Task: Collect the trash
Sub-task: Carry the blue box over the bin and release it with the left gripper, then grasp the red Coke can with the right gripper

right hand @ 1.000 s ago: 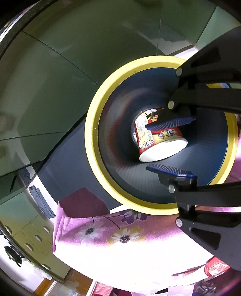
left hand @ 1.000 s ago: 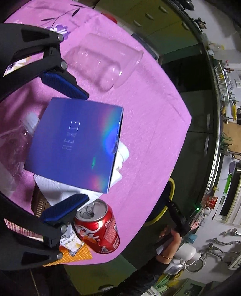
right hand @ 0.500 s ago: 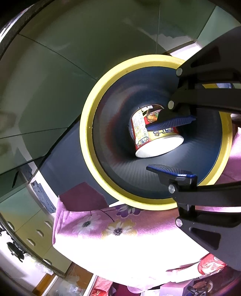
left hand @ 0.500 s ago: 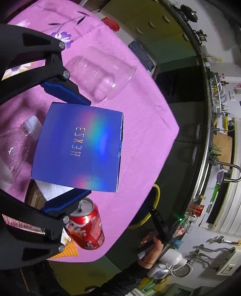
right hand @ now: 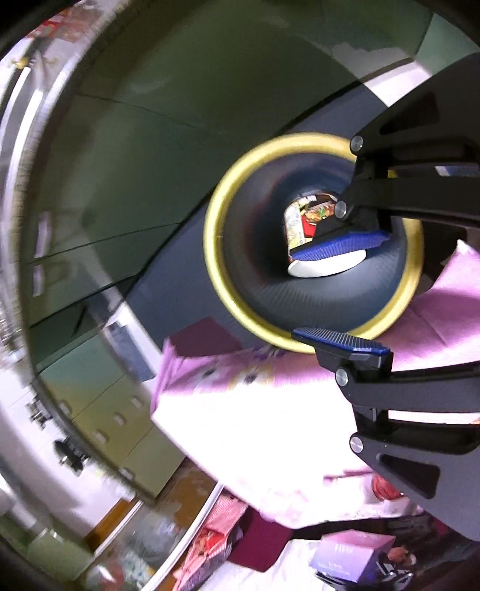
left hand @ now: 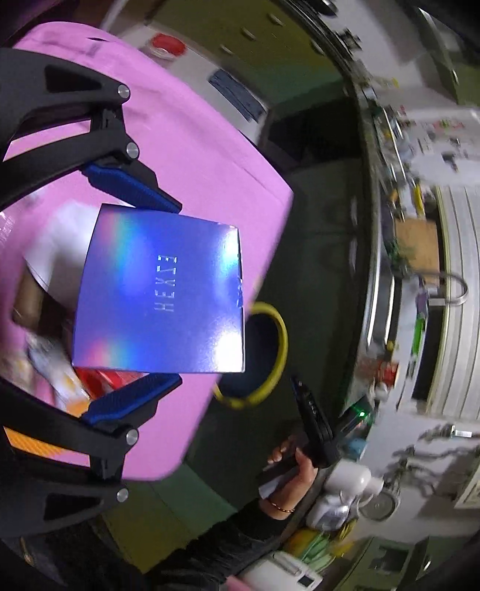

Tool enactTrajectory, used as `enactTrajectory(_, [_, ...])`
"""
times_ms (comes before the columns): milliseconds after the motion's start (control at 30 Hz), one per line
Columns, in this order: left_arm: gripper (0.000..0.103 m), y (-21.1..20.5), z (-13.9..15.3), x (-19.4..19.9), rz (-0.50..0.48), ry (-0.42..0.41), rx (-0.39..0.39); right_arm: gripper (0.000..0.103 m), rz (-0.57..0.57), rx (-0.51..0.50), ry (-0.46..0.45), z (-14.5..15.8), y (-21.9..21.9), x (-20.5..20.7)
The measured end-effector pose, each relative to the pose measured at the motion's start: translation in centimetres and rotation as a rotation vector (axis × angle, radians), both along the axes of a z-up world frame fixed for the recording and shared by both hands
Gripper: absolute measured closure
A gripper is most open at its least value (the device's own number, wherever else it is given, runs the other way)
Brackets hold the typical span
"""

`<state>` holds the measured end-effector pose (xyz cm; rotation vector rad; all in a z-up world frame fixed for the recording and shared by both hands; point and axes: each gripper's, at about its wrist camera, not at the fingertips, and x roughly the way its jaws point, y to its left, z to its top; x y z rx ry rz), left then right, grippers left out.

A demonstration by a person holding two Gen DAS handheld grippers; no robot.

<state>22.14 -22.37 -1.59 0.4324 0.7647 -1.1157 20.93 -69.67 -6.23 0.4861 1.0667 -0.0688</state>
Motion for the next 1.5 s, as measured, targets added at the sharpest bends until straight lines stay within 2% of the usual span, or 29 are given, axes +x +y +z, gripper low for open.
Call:
enactTrajectory(133, [0.023, -6.2, 1.1, -1.2, -0.106, 0.009, -0.015, 0.065, -0.008, -0.018, -0.08, 3.5, -0.9, -4.0])
enactTrajectory(233, [0.023, -11.5, 0.6, -1.6, -0.174, 0.016, -0.006, 0.065, -0.026, -0.028, -0.118, 5.1, -1.7, -7.1])
enactTrajectory(367, [0.024, -19.0, -1.9, -1.4, -0.234, 0.044, 0.039, 0.065, -0.057, -0.027, -0.146, 6.0, -3.4, -11.2])
enactTrajectory(500, [0.024, -25.8, -5.7, -0.4, -0.239, 0.081, 0.107, 0.065, -0.089, -0.014, -0.15, 6.0, -5.4, -14.4])
enactTrajectory(633, [0.024, -30.0, -9.1, 0.1, -0.228, 0.064, 0.195, 0.065, -0.106, 0.003, -0.146, 5.3, -6.6, -16.1])
enactTrajectory(733, [0.026, -31.5, -10.9, 0.6, -0.215, 0.045, 0.254, 0.065, -0.109, 0.014, -0.139, 4.7, -6.9, -16.6])
enactTrajectory(900, [0.023, -31.7, -11.1, 1.1, -0.179, 0.037, 0.266, 0.065, -0.114, 0.03, -0.137, 3.9, -7.4, -16.5])
enactTrajectory(1100, [0.019, -27.9, -6.9, -0.2, -0.165, 0.006, 0.197, 0.065, -0.064, 0.024, -0.133, 3.6, -5.7, -15.0])
enactTrajectory(1233, [0.018, -22.1, -2.5, -1.9, -0.127, -0.007, 0.098, 0.064, -0.022, 0.023, -0.133, 3.5, -4.0, -13.9])
enactTrajectory(1333, [0.017, -16.6, 0.5, -2.9, -0.059, -0.018, 0.017, 0.061, 0.026, 0.012, -0.132, 3.7, -1.8, -12.8])
enactTrajectory(1500, [0.014, -5.4, 3.7, -4.1, 0.133, -0.038, -0.108, 0.06, 0.192, -0.008, -0.148, 5.1, 4.6, -10.6])
